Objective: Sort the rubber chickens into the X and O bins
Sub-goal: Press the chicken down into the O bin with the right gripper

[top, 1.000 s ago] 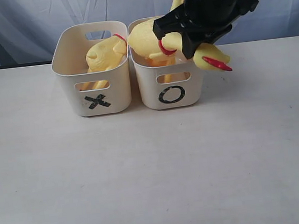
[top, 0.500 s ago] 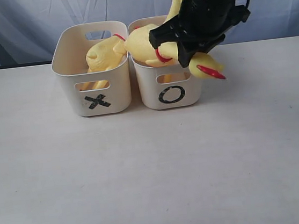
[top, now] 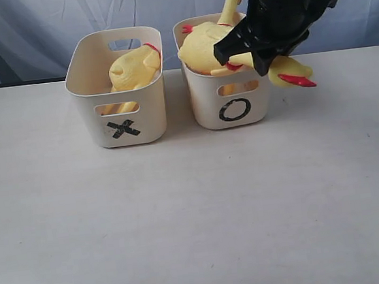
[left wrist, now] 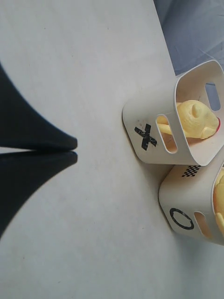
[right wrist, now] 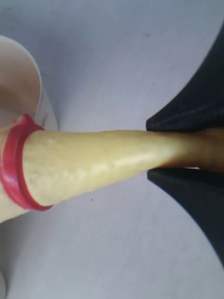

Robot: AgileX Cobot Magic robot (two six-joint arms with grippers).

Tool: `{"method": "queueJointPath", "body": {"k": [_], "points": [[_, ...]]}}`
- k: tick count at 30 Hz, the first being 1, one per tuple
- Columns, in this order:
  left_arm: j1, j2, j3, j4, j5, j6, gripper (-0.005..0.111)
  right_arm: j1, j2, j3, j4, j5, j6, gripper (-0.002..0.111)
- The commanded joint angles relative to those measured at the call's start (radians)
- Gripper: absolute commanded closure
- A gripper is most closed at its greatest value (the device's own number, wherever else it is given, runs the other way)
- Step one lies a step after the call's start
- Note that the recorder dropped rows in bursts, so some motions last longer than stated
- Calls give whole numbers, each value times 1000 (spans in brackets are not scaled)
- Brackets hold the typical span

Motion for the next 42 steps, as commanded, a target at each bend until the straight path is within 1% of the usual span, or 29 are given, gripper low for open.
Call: {"method": "queueJointPath", "body": {"k": [1, 16, 31, 38, 42], "points": [[1, -7, 2, 0, -6, 1, 107, -4, -1, -10, 74, -1, -41, 109], [1, -7, 2, 0, -6, 1, 107, -4, 41, -10, 366, -1, -88, 109], [1, -7, 2, 0, -6, 1, 107, -4, 49, -10, 226, -1, -31, 109], [1, -7, 2, 0, -6, 1, 107, -4, 49, -10, 213, -1, -31, 109], [1, -7, 2, 0, -6, 1, 107, -4, 45, -10, 205, -30, -24, 109]]}}
